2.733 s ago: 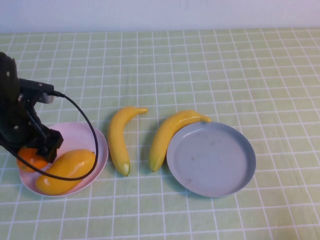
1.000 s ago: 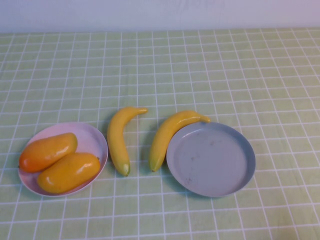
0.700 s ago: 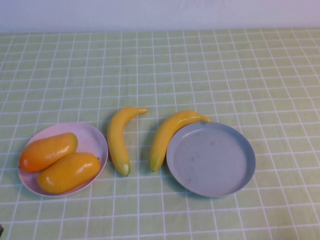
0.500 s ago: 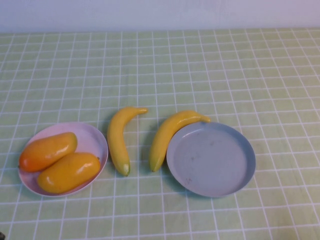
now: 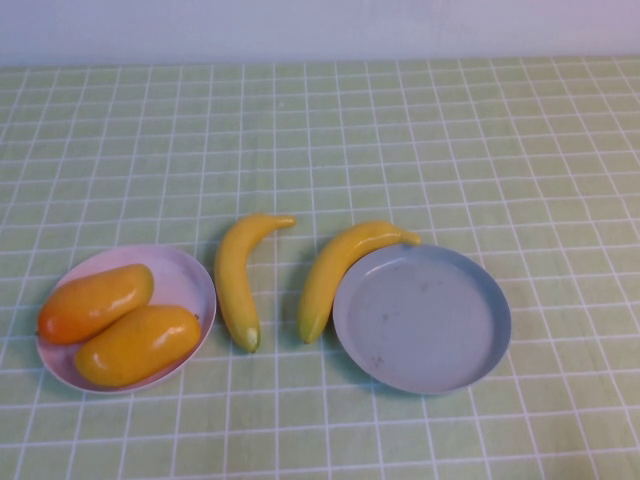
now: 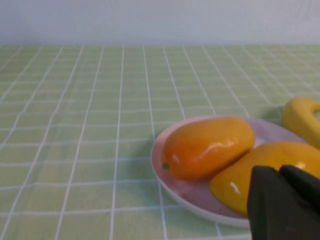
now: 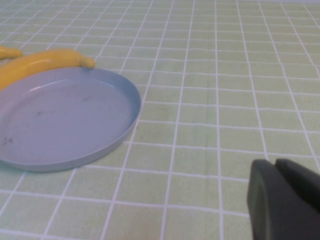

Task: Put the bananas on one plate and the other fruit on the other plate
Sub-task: Put another type of fruit in the right plate

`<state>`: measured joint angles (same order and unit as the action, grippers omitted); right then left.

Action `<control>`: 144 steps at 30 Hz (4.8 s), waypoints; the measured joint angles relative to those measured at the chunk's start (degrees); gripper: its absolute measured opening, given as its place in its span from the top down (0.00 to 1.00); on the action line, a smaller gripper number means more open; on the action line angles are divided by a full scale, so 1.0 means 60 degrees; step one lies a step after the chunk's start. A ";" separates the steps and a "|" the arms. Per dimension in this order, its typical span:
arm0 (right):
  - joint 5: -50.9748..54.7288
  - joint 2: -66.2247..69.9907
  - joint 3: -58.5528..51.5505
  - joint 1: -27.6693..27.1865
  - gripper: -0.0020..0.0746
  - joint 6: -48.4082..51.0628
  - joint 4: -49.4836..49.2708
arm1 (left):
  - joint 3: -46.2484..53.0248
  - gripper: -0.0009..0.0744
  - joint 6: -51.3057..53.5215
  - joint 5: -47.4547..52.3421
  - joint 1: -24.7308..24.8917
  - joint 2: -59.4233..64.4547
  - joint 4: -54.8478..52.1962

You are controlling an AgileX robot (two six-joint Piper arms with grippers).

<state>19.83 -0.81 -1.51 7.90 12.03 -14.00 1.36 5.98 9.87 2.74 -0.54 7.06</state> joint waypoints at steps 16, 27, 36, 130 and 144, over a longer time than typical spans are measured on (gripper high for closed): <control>0.0000 0.0000 0.0000 0.0000 0.99 0.0000 0.0000 | 0.0021 0.99 -0.0046 0.1938 0.0000 0.0000 -0.0434; 0.0000 0.0000 0.0000 0.0000 0.99 0.0000 -0.0022 | 0.0021 0.99 -0.0062 0.1938 0.0000 0.0000 -0.0434; 0.0000 0.0000 0.0000 0.0000 0.99 0.0000 -0.0022 | 0.0021 0.99 -0.0062 0.1938 0.0000 0.0000 -0.0434; 0.4209 2.2804 2.0397 0.5704 0.37 -0.3997 -0.0259 | 0.0021 0.99 -0.0062 0.1951 0.0000 -0.0023 -0.0434; 0.4273 2.3070 2.0403 0.5724 0.57 -0.3799 -0.0157 | 0.0021 0.99 -0.0062 0.1951 0.0000 -0.0023 -0.0434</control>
<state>45.47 137.61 120.91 42.24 -10.76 -14.95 1.49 5.61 21.58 2.74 -0.67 4.45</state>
